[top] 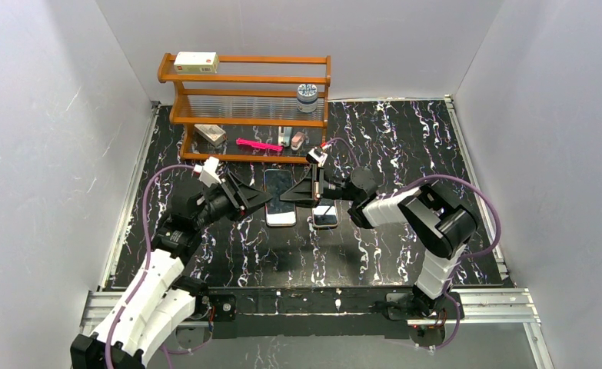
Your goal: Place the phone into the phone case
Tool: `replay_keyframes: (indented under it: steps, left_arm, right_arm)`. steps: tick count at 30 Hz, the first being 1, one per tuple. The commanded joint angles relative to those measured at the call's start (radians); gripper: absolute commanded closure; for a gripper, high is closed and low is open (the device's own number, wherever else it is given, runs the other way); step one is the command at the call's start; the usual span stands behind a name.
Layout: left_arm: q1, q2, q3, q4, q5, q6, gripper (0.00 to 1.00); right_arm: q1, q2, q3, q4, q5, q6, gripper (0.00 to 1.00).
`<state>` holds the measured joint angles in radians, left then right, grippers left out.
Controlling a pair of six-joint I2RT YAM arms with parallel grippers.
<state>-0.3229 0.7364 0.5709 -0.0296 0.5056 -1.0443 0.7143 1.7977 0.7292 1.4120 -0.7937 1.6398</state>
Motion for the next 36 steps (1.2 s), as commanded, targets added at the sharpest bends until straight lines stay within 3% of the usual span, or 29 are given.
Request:
replay_keyframes:
  steps: [1,6,14,21,27,31,34,36]
  left_arm:
    - [-0.001,-0.052,-0.018,-0.028,0.027,-0.018,0.45]
    - [-0.001,-0.104,-0.092,0.051,0.067,-0.109,0.44]
    - [-0.001,-0.128,-0.156,0.170,0.099,-0.219,0.54]
    - [-0.001,-0.127,-0.196,0.238,0.112,-0.289,0.71]
    - [-0.001,-0.099,-0.217,0.240,0.127,-0.284,1.00]
    - [-0.001,-0.073,-0.182,0.157,0.123,-0.220,1.00]
    - [-0.001,-0.051,-0.135,0.057,0.104,-0.146,1.00]
    - [-0.001,-0.041,-0.113,0.035,0.096,-0.121,1.00]
  right_arm:
    - [-0.011,-0.077,0.005,0.098,0.064,0.003,0.89]
    - [-0.021,-0.095,-0.005,0.098,0.090,-0.001,0.89]
    - [-0.026,-0.088,-0.020,0.092,0.107,-0.005,0.89]
    - [-0.030,-0.066,-0.027,0.094,0.119,-0.002,0.88]
    - [-0.030,-0.056,-0.021,0.084,0.113,-0.005,0.79]
    - [-0.030,-0.061,-0.006,0.004,0.083,-0.041,0.66]
    - [-0.030,-0.075,-0.005,-0.051,0.081,-0.070,0.66]
    - [-0.030,-0.080,0.004,-0.071,0.079,-0.082,0.73]
